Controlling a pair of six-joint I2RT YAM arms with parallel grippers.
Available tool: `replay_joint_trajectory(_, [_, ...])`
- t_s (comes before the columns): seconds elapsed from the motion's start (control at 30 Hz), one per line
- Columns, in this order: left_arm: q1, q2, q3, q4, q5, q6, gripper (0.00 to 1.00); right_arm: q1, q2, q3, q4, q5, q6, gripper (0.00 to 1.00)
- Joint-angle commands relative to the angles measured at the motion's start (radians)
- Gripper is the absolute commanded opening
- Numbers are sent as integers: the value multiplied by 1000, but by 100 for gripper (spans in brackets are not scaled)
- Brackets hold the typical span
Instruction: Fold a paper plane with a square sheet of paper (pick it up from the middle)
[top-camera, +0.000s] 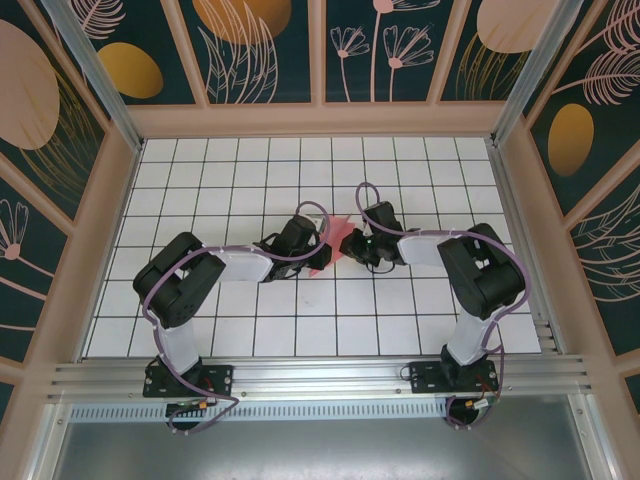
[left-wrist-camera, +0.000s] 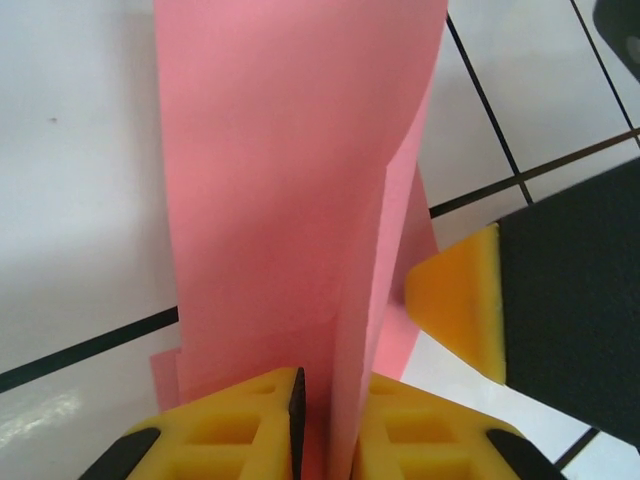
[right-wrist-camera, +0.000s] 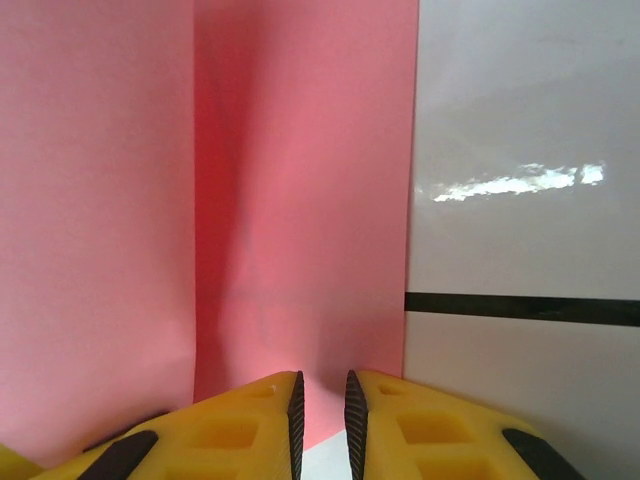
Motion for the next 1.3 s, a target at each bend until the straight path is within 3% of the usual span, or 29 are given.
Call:
replay_joint_trajectory(0.0, [-5,21,9,32,38,-13,18,6,63,10,-26,23,11,24])
replay_joint_trajectory(0.33, [-1,41,10,58,70,-24,14,6,65,15,-34,24,8,24])
replay_joint_trajectory(1.03, [94,52,-63,179,234,-157,14,9,-31,82,-26,-12,-89,26])
replay_joint_trajectory(1.27, [102,61,-68,176,246,-158,15,21,-23,114,-27,-25,-112,31])
